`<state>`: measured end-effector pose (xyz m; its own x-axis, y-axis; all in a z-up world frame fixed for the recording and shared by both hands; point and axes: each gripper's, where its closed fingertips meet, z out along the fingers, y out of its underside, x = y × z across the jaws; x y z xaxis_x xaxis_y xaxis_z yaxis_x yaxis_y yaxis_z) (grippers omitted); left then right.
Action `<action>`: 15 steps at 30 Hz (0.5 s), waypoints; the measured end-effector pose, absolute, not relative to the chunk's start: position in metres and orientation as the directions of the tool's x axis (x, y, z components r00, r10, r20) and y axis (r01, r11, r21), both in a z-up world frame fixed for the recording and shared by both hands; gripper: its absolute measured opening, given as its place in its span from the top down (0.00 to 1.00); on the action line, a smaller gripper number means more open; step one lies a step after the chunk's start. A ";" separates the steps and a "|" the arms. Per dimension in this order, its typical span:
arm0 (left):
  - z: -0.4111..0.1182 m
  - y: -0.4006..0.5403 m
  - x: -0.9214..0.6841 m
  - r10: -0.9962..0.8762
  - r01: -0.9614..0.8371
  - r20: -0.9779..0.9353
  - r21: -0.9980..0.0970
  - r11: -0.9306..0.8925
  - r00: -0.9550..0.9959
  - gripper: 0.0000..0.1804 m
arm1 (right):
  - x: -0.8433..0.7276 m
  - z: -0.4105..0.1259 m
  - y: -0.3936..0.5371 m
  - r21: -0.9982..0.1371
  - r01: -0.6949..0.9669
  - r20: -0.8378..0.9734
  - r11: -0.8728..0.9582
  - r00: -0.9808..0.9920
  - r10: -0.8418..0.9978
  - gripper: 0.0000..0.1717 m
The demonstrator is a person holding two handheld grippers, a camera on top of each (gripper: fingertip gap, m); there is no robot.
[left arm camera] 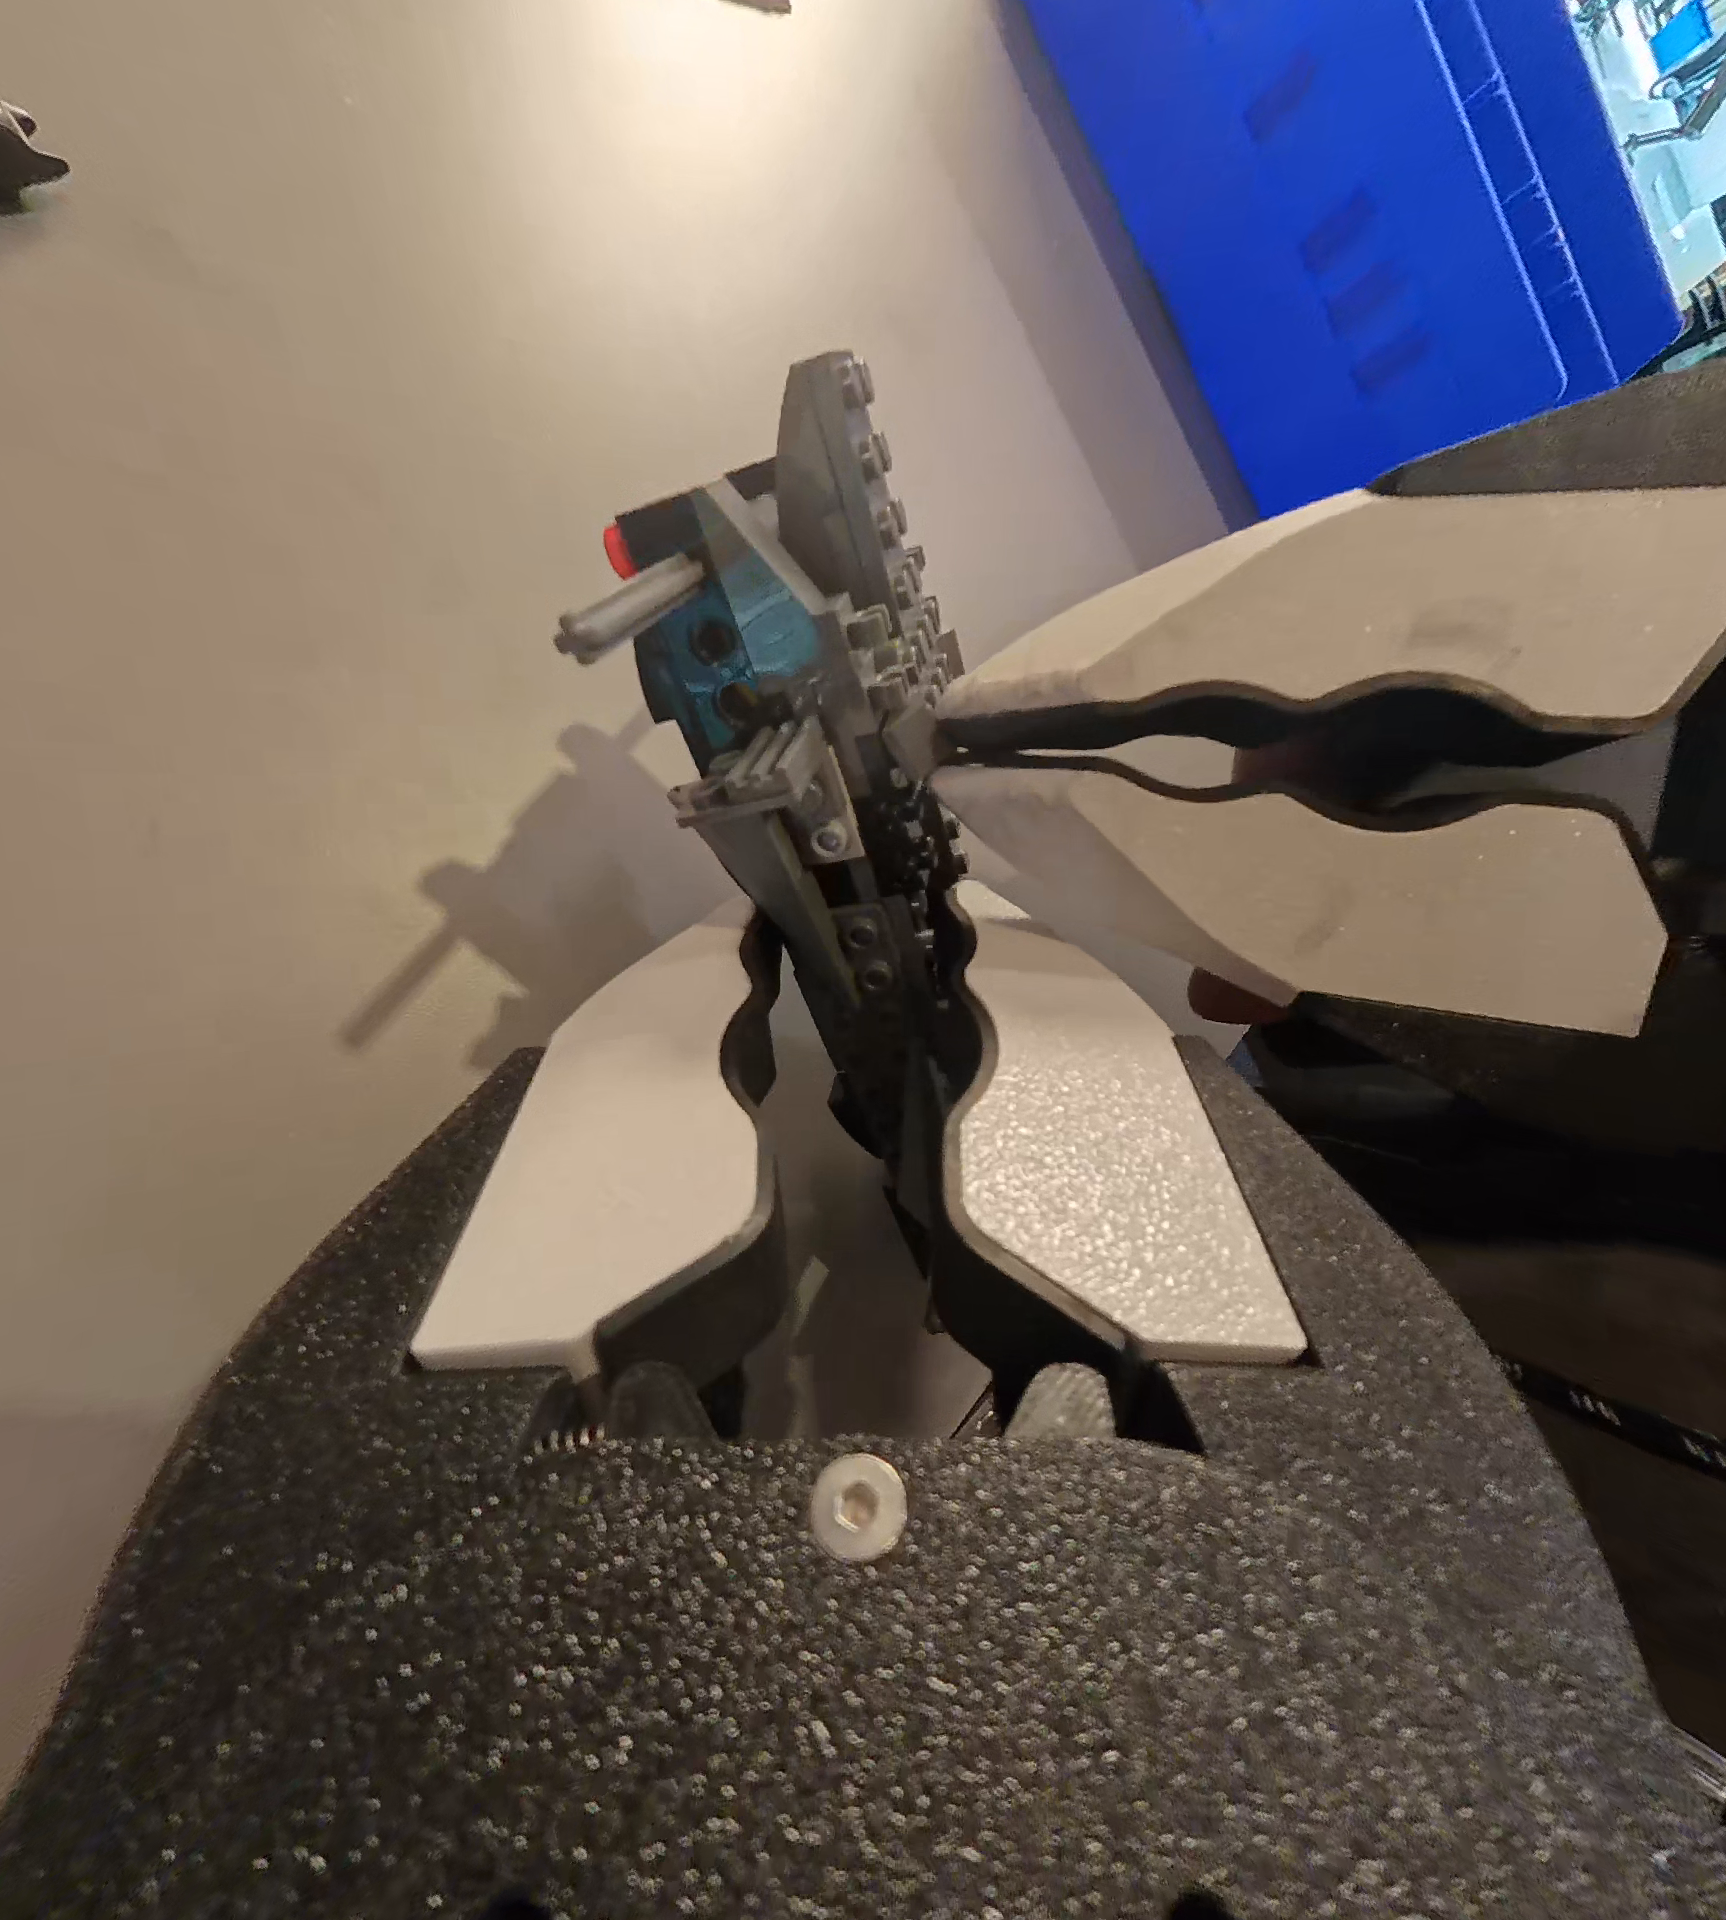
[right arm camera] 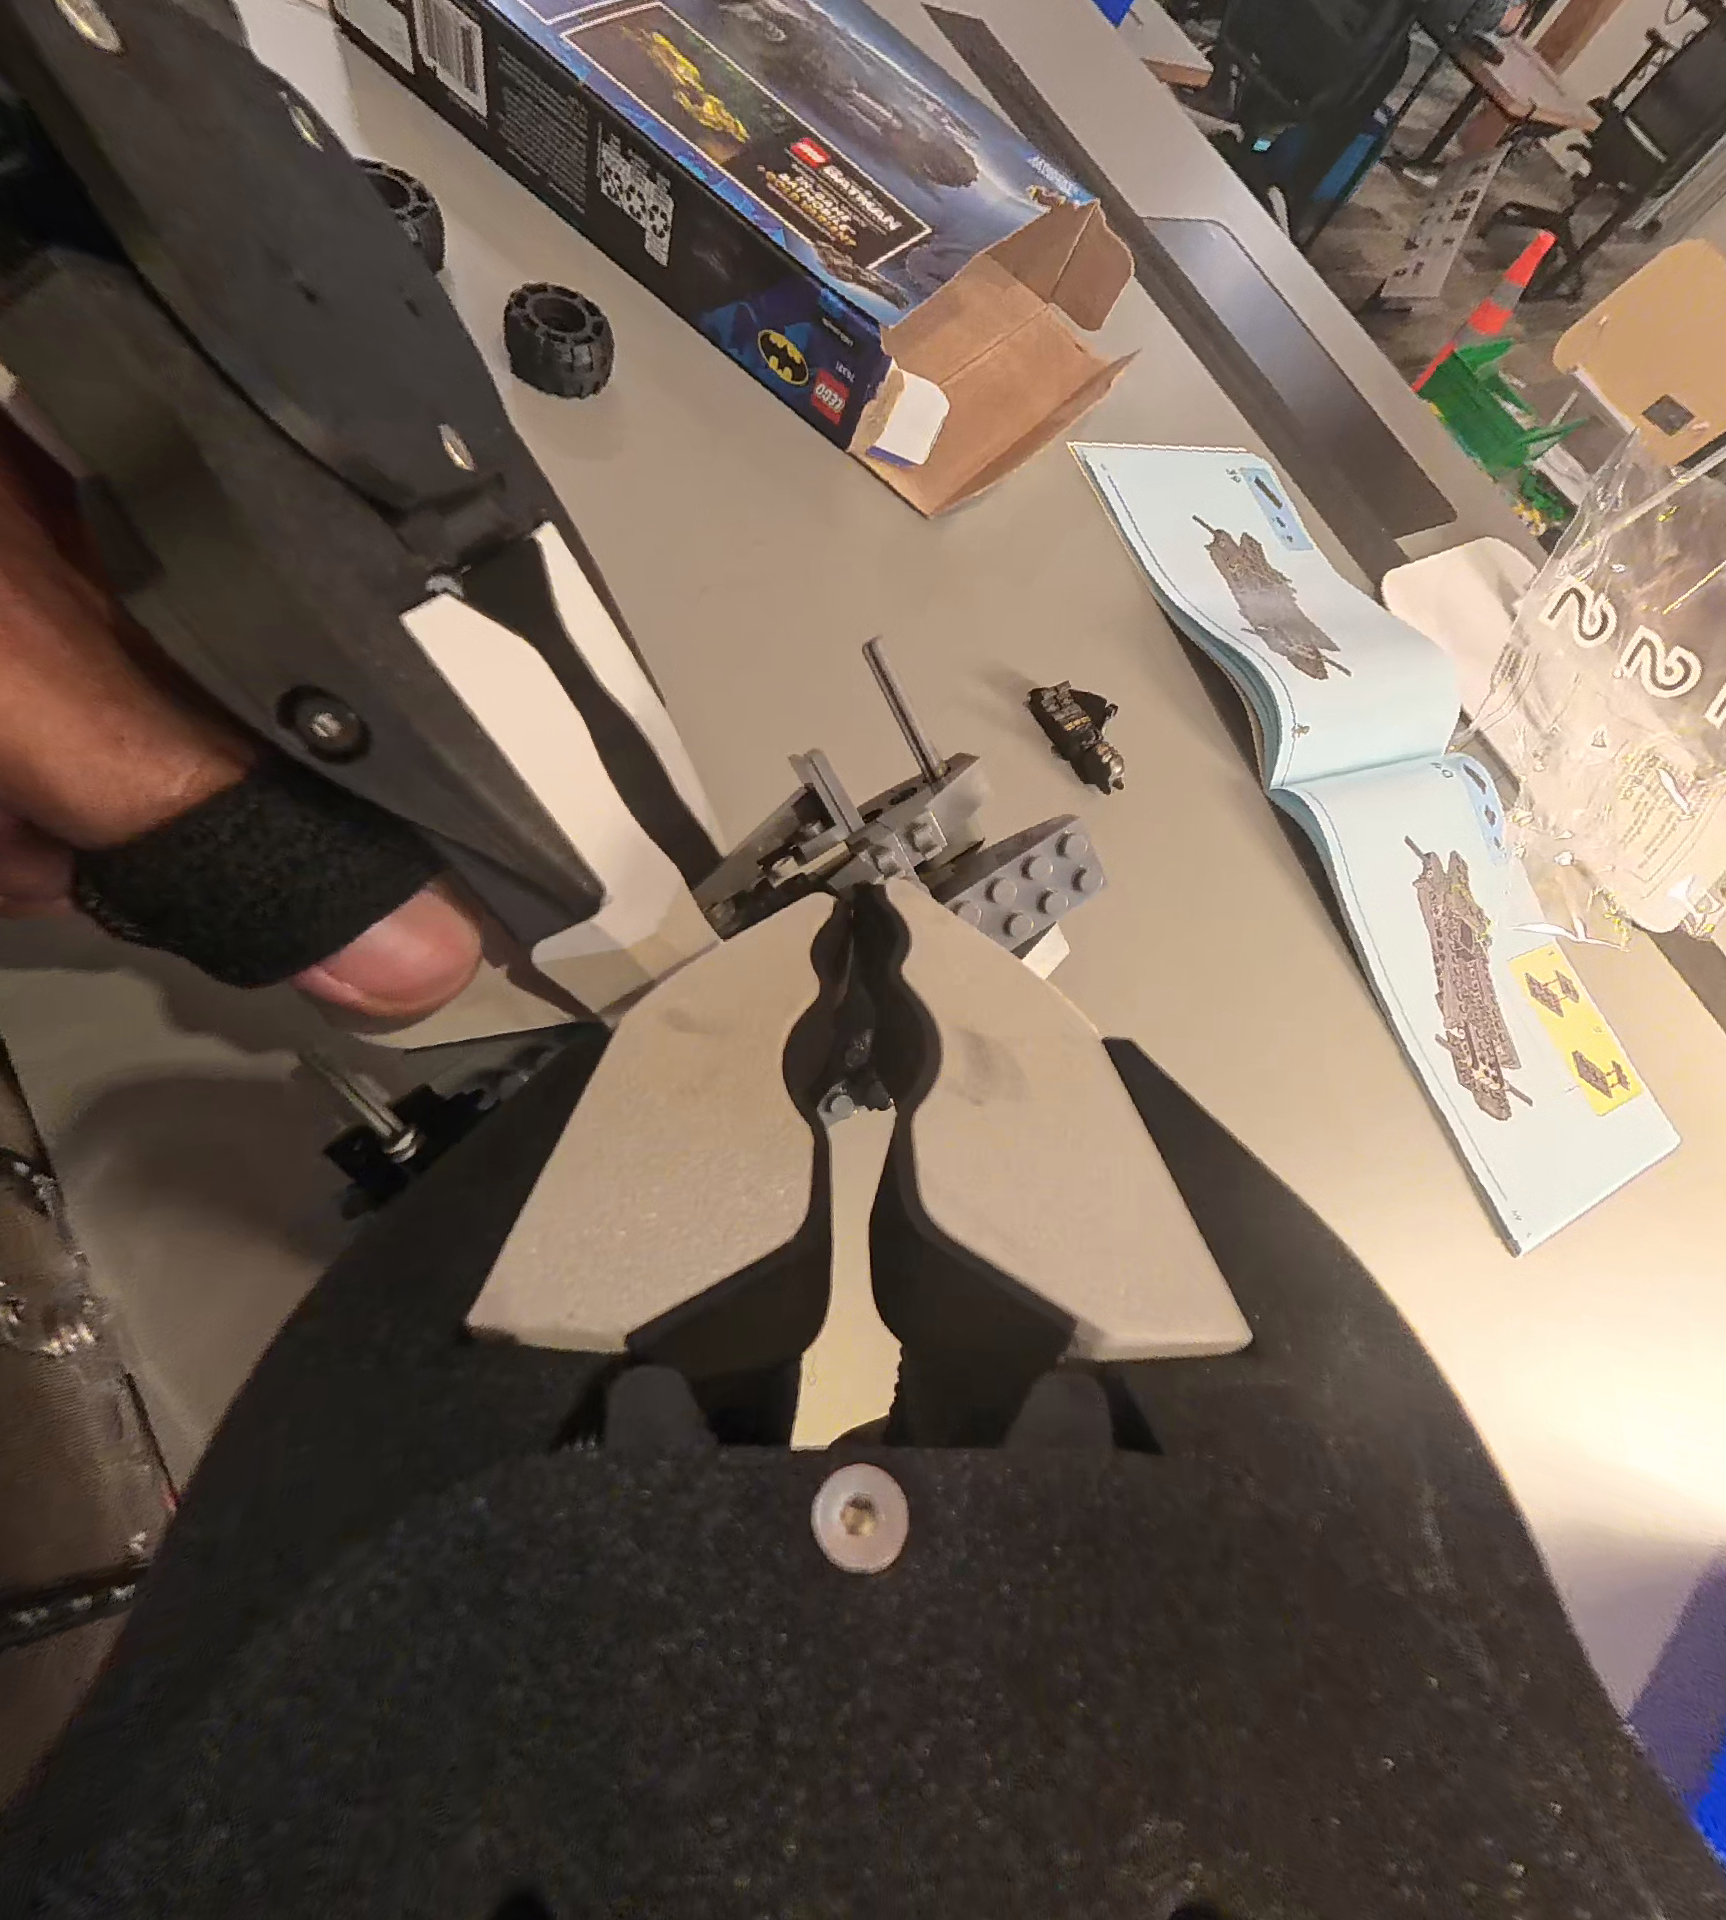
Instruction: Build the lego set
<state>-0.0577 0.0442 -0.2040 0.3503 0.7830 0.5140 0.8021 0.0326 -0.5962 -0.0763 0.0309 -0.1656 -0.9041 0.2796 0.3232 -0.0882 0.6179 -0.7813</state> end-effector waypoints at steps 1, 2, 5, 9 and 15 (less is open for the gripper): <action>-0.204 0.044 -0.058 0.784 0.801 0.511 -0.599 0.029 0.353 0.84 | -0.076 -0.165 0.031 -0.780 -0.085 0.320 0.619 -0.906 0.278 1.00; -0.203 0.045 -0.058 0.785 0.798 0.507 -0.602 0.025 0.357 0.84 | -0.076 -0.165 0.031 -0.780 -0.082 0.315 0.621 -0.908 0.276 1.00; -0.202 0.045 -0.058 0.784 0.791 0.500 -0.612 0.019 0.368 0.84 | -0.075 -0.164 0.032 -0.780 -0.066 0.291 0.623 -0.919 0.267 1.00; -0.202 0.051 -0.055 0.705 0.818 0.624 -0.564 0.110 0.336 0.84 | -0.071 -0.164 0.032 -0.797 0.005 0.187 0.604 -0.949 0.255 0.98; -0.201 0.051 -0.056 0.588 0.850 0.768 -0.468 0.241 0.256 0.84 | -0.072 -0.167 0.031 -0.818 0.102 0.084 0.565 -0.952 0.294 0.88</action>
<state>-0.0558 0.0513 -0.2011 0.2555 0.5879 0.7675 0.8501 0.2415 -0.4680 -0.0722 0.0308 -0.1666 -0.9521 0.2938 0.0843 0.1021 0.5654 -0.8184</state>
